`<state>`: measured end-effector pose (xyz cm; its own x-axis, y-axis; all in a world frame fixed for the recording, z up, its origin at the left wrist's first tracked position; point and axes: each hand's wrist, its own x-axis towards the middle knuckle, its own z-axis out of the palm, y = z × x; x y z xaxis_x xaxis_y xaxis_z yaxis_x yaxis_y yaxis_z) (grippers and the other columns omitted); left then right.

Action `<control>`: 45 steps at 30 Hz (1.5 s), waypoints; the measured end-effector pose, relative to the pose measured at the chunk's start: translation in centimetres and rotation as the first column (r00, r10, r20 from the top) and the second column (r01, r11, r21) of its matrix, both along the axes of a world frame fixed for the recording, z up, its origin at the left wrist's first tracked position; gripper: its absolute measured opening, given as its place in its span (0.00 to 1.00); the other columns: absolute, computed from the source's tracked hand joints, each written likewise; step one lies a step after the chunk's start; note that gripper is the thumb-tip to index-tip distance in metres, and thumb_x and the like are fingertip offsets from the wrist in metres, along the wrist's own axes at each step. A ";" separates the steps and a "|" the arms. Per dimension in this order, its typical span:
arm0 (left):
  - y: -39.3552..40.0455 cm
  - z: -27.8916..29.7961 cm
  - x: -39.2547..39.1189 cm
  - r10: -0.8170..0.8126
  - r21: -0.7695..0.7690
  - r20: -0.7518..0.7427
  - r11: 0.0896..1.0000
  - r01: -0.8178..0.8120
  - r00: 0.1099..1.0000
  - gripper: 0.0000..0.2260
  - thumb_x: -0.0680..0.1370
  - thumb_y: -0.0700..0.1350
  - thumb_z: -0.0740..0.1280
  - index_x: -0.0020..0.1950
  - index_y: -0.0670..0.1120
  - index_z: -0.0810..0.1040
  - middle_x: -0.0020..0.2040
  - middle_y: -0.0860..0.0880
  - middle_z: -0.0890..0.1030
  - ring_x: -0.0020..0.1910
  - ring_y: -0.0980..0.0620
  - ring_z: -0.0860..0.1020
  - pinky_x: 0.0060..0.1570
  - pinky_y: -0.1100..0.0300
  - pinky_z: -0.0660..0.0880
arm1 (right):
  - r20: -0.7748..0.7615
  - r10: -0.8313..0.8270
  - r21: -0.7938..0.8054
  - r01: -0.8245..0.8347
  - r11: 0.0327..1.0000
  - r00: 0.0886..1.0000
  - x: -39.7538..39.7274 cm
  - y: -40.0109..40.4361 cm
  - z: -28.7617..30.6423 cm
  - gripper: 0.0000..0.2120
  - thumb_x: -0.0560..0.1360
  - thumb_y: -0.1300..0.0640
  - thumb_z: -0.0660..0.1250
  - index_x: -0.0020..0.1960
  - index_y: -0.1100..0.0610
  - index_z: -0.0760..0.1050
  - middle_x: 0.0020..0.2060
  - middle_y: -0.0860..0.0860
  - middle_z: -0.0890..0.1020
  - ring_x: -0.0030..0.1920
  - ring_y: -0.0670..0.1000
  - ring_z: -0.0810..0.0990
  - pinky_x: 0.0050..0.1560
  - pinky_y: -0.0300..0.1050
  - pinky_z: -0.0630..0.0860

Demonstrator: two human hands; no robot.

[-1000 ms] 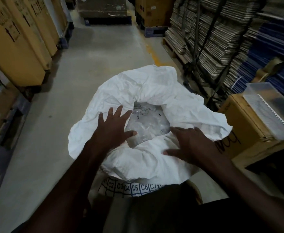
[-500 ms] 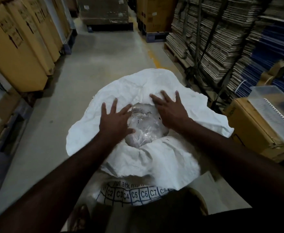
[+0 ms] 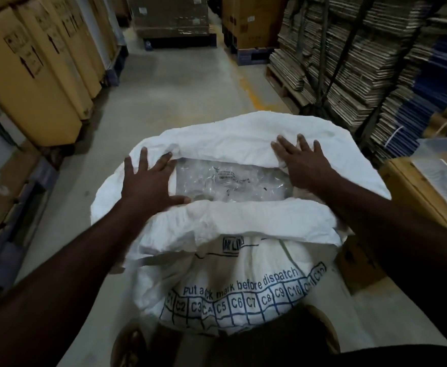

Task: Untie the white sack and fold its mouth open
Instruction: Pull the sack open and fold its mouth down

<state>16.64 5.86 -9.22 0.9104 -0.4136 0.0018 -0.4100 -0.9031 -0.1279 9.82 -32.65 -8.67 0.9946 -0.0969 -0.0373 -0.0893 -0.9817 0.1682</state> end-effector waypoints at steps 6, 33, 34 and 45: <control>-3.6 3.8 -6.6 -0.100 -0.076 0.036 0.992 0.102 0.994 0.41 0.78 0.71 0.66 0.85 0.58 0.56 0.85 0.50 0.61 0.86 0.41 0.54 0.81 0.32 0.45 | 0.087 0.110 0.136 -0.121 0.983 0.990 -6.3 7.1 3.6 0.47 0.75 0.61 0.71 0.87 0.49 0.50 0.87 0.50 0.48 0.85 0.62 0.52 0.80 0.67 0.57; 2.2 2.4 -30.3 -0.319 -0.360 -0.042 0.889 0.283 0.947 0.43 0.75 0.63 0.76 0.85 0.62 0.58 0.85 0.55 0.63 0.85 0.46 0.58 0.81 0.33 0.55 | 0.230 0.374 0.301 -0.431 0.851 0.898 -29.3 15.5 1.2 0.48 0.73 0.36 0.75 0.85 0.49 0.57 0.80 0.54 0.69 0.79 0.54 0.67 0.83 0.58 0.56; 2.2 2.2 -30.2 -0.315 -0.362 -0.033 0.889 0.282 0.949 0.43 0.74 0.62 0.77 0.85 0.61 0.58 0.85 0.54 0.63 0.85 0.45 0.59 0.80 0.33 0.57 | 0.237 0.362 0.326 -0.425 0.844 0.901 -29.0 15.5 0.9 0.48 0.73 0.36 0.75 0.85 0.50 0.58 0.79 0.53 0.71 0.78 0.54 0.69 0.82 0.58 0.57; 0.2 1.8 -29.3 -0.329 -0.476 0.063 0.820 0.318 0.942 0.35 0.76 0.51 0.72 0.83 0.55 0.66 0.73 0.50 0.78 0.62 0.42 0.79 0.60 0.42 0.77 | 0.173 0.246 0.339 -0.292 0.894 0.954 -27.7 15.8 1.9 0.37 0.75 0.43 0.74 0.81 0.48 0.66 0.61 0.52 0.84 0.62 0.58 0.80 0.58 0.55 0.74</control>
